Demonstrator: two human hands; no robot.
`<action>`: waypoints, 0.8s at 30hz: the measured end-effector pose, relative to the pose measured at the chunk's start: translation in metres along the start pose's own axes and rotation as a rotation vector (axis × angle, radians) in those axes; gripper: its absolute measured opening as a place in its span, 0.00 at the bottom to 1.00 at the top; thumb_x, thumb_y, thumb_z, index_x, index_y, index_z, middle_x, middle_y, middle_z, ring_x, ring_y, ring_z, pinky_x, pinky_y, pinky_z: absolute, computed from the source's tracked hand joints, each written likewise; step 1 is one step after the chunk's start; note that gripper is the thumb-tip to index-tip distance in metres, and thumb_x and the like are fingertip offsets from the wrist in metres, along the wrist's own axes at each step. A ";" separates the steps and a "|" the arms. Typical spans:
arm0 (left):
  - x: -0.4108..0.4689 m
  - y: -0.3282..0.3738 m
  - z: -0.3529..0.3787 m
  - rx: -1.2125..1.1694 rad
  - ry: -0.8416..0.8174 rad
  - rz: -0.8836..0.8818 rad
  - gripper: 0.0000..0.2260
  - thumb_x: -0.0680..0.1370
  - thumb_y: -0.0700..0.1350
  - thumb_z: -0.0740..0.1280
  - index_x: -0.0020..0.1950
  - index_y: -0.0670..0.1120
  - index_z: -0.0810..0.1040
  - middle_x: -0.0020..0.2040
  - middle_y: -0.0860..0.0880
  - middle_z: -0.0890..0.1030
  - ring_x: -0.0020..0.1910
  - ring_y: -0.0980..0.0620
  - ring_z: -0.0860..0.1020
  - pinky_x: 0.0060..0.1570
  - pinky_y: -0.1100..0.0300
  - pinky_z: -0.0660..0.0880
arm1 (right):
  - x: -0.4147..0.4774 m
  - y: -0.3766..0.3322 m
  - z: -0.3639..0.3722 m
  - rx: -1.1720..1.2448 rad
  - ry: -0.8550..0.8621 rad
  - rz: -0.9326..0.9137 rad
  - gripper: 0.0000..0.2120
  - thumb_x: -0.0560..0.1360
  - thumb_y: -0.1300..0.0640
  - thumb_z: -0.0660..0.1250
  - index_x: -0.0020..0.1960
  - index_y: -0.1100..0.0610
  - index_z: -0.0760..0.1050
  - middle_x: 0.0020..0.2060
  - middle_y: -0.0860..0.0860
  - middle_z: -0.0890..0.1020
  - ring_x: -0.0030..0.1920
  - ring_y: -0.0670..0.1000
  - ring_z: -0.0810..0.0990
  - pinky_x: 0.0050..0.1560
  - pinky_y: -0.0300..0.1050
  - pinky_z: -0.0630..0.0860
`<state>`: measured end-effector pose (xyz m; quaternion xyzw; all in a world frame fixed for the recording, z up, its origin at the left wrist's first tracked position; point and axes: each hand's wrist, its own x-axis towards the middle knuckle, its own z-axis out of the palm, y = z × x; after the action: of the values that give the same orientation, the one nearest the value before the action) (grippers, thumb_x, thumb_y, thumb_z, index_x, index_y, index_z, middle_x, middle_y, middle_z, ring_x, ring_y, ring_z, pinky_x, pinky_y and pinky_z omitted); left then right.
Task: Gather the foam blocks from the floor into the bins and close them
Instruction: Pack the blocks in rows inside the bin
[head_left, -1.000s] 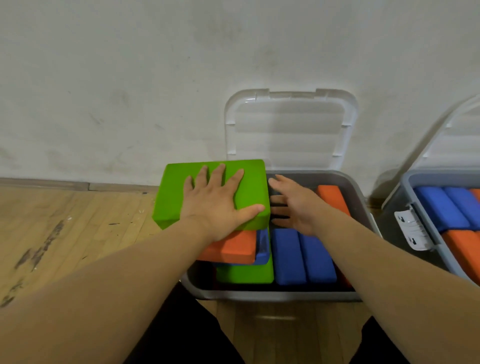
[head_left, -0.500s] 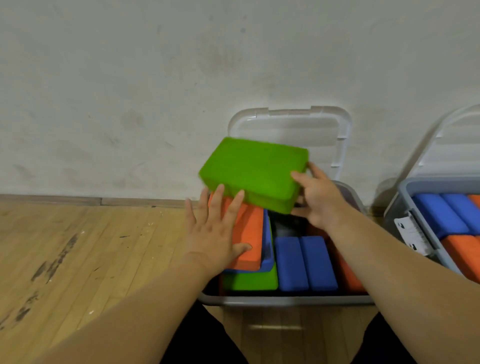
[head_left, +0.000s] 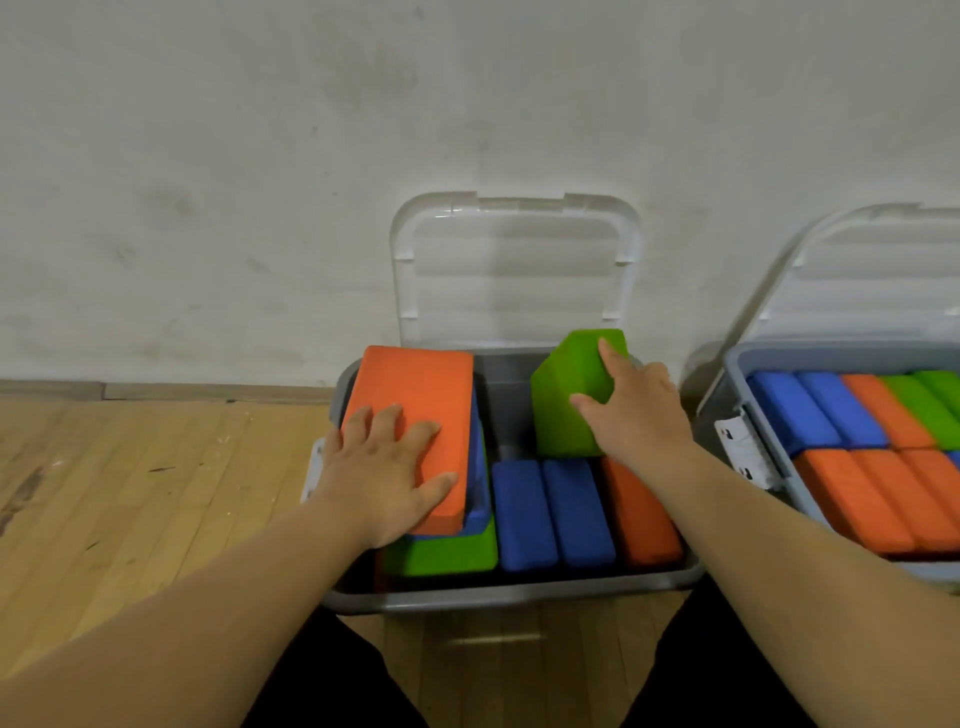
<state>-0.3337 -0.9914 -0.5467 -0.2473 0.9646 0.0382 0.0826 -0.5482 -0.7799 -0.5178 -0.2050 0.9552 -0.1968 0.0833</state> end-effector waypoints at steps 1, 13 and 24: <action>0.002 0.002 0.000 0.021 0.028 0.004 0.40 0.70 0.78 0.44 0.80 0.66 0.52 0.79 0.47 0.59 0.78 0.36 0.55 0.75 0.36 0.54 | 0.009 -0.005 0.002 -0.040 -0.008 0.000 0.40 0.77 0.34 0.65 0.83 0.41 0.50 0.69 0.64 0.67 0.70 0.68 0.69 0.70 0.58 0.68; 0.003 -0.005 0.013 0.035 0.164 -0.002 0.37 0.71 0.78 0.48 0.79 0.70 0.56 0.75 0.46 0.64 0.73 0.36 0.60 0.70 0.38 0.62 | 0.098 0.003 0.106 -0.249 -0.265 -0.002 0.36 0.76 0.32 0.64 0.77 0.49 0.63 0.68 0.65 0.73 0.69 0.66 0.70 0.68 0.57 0.70; 0.011 -0.008 0.021 0.040 0.227 0.011 0.35 0.72 0.77 0.55 0.78 0.68 0.64 0.71 0.42 0.69 0.70 0.32 0.65 0.66 0.35 0.67 | 0.122 0.022 0.146 -0.315 -0.281 -0.019 0.39 0.73 0.25 0.61 0.79 0.42 0.62 0.70 0.64 0.72 0.71 0.64 0.68 0.70 0.56 0.66</action>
<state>-0.3364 -1.0007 -0.5692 -0.2431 0.9697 -0.0089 -0.0224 -0.6311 -0.8624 -0.6689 -0.2500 0.9511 -0.0154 0.1807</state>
